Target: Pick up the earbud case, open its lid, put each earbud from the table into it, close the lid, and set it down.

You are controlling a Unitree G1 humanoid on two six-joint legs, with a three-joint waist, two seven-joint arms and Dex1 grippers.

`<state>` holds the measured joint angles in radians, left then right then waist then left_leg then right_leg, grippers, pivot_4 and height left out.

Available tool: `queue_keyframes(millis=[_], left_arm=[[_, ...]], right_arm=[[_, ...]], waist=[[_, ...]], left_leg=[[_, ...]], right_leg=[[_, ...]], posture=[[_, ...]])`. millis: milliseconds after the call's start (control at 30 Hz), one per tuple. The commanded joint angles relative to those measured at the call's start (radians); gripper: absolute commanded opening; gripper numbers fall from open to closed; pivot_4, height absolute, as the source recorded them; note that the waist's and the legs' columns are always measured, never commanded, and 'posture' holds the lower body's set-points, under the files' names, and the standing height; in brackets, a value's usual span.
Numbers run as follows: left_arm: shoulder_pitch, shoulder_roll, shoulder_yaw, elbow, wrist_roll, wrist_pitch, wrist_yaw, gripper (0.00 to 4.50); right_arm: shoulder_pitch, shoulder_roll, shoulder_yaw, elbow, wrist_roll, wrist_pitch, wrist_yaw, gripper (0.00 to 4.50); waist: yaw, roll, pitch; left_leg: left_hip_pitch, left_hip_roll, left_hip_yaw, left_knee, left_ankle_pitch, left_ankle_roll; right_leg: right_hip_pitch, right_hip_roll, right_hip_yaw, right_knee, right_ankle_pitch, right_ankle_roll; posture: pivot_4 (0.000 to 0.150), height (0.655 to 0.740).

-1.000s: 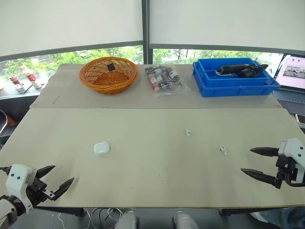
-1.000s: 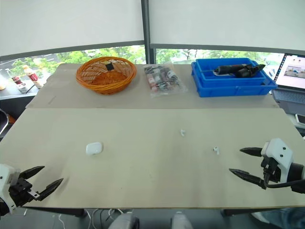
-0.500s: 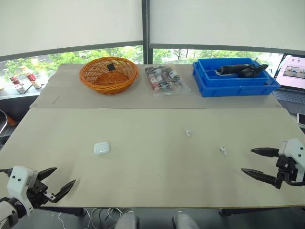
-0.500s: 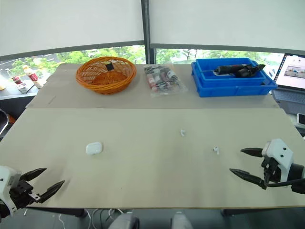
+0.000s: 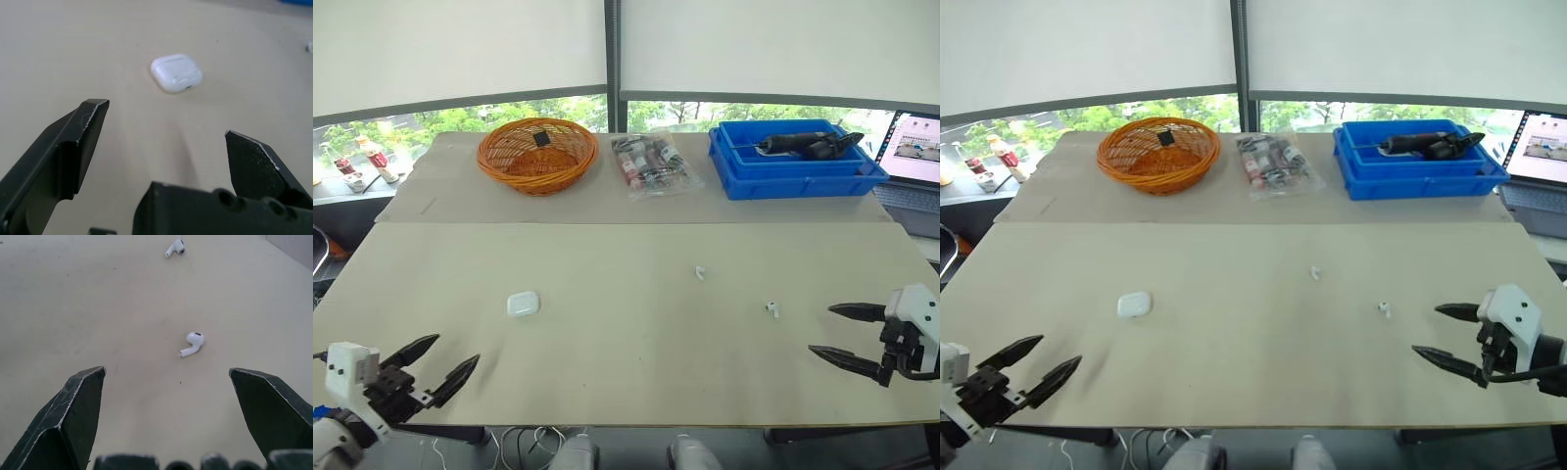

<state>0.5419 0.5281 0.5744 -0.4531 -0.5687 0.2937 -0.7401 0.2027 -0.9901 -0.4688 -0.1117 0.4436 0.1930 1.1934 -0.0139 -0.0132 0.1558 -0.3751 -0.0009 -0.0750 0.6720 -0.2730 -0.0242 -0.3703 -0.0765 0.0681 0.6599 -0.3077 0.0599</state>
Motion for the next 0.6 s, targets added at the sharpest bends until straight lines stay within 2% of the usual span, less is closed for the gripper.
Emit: queue_keyframes(millis=[33,167,333,433,600], left_arm=[[-0.005,-0.081,-0.053,-0.143,-0.001,0.036,0.144,4.50],[-0.050,-0.189,-0.168,-0.217,0.120,0.057,0.335,4.50],[-0.115,-0.281,-0.297,-0.215,0.244,0.066,0.485,4.50],[-0.145,-0.308,-0.366,-0.172,0.325,0.057,0.540,4.50],[-0.196,-0.344,-0.431,-0.140,0.365,0.096,0.589,4.50]], right_arm=[[-0.067,-0.038,0.029,-0.129,0.082,0.075,0.027,4.47],[-0.179,-0.048,0.099,-0.223,0.142,0.152,0.026,4.47],[-0.334,-0.047,0.190,-0.267,0.185,0.217,0.032,4.47],[-0.430,-0.050,0.248,-0.275,0.213,0.255,0.055,4.47],[-0.555,-0.042,0.320,-0.267,0.227,0.286,0.093,4.47]], waist=[[-0.001,0.000,0.000],[0.000,0.000,0.000],[0.008,-0.002,0.001],[0.009,-0.002,0.001],[0.009,-0.003,0.001]], left_leg=[[0.001,0.000,0.000,0.000,0.000,0.000],[0.001,0.000,0.000,-0.002,0.000,0.000],[0.001,-0.001,-0.001,-0.001,0.000,0.000],[0.000,-0.001,-0.001,-0.001,0.000,0.000],[0.001,-0.001,-0.001,-0.001,0.000,0.000]], right_leg=[[0.001,0.000,0.000,-0.001,0.000,0.000],[0.001,0.001,0.000,-0.001,0.000,0.000],[0.001,0.000,-0.001,-0.002,0.000,0.000],[0.001,0.000,-0.001,-0.003,0.000,0.000],[0.001,0.000,-0.001,-0.003,0.000,0.000]], posture=[[0.150,0.7400],[0.150,0.7400],[0.150,0.7400],[0.150,0.7400],[0.150,0.7400]])
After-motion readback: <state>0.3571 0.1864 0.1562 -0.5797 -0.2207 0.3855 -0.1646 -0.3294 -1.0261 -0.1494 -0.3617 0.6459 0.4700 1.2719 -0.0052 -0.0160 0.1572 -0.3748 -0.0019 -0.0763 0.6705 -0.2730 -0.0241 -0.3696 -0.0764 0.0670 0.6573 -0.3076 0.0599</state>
